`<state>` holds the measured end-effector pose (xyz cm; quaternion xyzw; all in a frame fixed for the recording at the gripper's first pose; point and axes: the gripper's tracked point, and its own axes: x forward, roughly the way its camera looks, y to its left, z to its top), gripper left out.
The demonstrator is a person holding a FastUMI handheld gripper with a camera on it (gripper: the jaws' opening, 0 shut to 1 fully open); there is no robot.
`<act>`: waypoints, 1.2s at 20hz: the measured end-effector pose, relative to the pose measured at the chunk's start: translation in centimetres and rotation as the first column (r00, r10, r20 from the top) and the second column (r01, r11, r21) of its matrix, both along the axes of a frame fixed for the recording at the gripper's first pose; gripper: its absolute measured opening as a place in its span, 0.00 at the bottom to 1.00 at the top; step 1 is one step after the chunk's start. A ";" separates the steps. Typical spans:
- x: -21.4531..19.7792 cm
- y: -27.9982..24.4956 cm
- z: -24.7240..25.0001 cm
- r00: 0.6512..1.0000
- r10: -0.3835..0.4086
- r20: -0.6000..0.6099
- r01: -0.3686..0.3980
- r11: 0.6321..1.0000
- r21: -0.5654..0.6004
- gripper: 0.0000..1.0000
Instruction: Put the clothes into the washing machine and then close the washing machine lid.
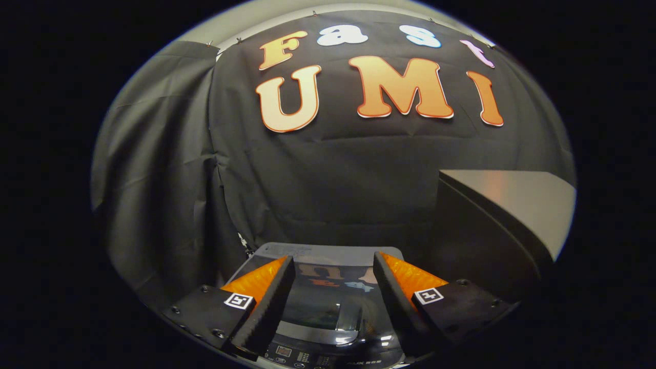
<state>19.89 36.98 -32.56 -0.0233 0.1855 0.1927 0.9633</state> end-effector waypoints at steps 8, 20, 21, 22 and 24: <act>-4.6 -3.3 16.1 0.982 0.038 0.187 -0.063 0.990 0.129 0.98; -13.9 -22.8 28.7 0.926 -0.076 0.371 0.037 0.993 0.111 0.98; -14.8 -24.8 29.1 0.920 -0.095 0.379 0.058 0.992 0.108 0.98; -15.9 -26.9 29.4 0.917 -0.113 0.382 0.077 0.991 0.108 0.98; -18.0 -30.2 29.7 0.912 -0.147 0.383 0.112 0.987 0.113 0.98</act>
